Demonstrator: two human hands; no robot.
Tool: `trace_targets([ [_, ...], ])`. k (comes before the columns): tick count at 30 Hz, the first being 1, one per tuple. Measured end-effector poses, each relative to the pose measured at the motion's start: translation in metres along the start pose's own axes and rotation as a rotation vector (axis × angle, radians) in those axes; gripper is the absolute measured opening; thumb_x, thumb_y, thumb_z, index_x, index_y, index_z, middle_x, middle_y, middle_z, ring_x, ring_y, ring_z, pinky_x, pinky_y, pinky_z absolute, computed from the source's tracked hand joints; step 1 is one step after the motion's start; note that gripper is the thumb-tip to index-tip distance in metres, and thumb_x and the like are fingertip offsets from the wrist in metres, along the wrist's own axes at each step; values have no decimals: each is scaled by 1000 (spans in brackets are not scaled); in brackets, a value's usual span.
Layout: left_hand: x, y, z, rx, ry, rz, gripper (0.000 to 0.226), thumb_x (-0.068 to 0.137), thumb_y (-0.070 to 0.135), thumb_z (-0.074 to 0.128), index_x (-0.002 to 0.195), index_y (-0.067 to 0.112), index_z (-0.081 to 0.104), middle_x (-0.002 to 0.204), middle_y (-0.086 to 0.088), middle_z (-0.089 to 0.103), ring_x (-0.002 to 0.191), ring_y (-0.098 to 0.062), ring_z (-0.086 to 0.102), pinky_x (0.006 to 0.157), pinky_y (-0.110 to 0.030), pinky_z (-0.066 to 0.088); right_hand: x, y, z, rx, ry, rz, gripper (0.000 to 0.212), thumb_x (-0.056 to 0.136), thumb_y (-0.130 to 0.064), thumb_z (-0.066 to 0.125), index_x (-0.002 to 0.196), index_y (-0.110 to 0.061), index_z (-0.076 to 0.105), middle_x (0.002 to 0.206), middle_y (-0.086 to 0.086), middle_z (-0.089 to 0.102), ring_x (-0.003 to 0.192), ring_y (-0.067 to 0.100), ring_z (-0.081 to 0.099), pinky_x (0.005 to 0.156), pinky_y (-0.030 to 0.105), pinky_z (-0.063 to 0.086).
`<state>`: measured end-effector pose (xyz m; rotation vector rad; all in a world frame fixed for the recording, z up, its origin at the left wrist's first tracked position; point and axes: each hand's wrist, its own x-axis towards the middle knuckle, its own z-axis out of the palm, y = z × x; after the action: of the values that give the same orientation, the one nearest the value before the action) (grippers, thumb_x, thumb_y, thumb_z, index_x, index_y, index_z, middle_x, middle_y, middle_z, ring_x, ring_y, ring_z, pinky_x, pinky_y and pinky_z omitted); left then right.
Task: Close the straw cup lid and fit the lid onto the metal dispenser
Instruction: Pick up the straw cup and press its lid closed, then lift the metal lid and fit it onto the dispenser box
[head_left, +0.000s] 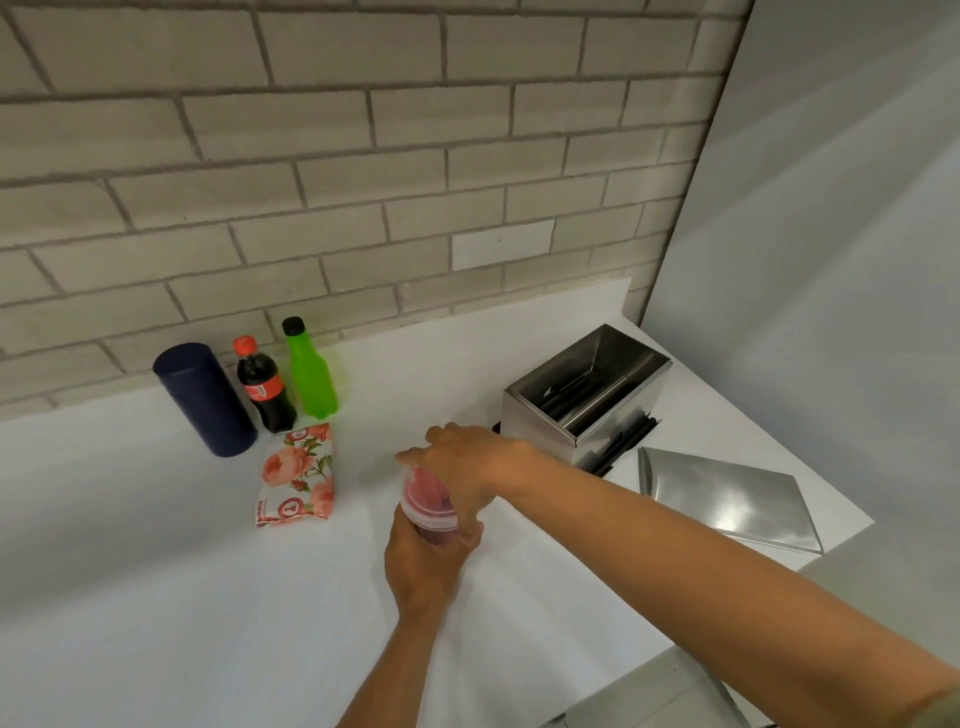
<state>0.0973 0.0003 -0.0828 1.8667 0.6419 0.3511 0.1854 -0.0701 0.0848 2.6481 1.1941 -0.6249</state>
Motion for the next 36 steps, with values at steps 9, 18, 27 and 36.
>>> trace_targets([
  [9,-35,-1,14,-18,168,-2,95,62,31,96,143,23,48,137,-2,59,123,-26,57,95,-32,44,-73,33,-37,482,198,-126,97,70,-40,90,153,-34,38,152,-1,46,137,20,43,105,32,43],
  [18,-90,5,56,-16,368,-180,84,78,11,83,151,10,41,144,-17,46,126,-35,55,104,-52,47,-173,118,-8,736,232,-198,67,76,-53,83,137,-34,60,135,-12,63,122,2,55,97,17,46],
  [27,-166,51,158,22,176,-8,50,87,8,71,134,22,60,133,-2,58,119,-23,58,95,-38,48,-262,245,93,992,279,-44,50,79,-37,85,125,-26,71,120,-12,72,99,-9,65,82,7,50],
  [36,-166,91,225,359,-134,153,53,89,29,73,138,21,58,139,-2,55,125,-22,56,104,-43,48,-287,323,182,1050,332,246,48,75,-43,86,119,-29,72,118,-9,70,109,5,65,97,31,54],
])
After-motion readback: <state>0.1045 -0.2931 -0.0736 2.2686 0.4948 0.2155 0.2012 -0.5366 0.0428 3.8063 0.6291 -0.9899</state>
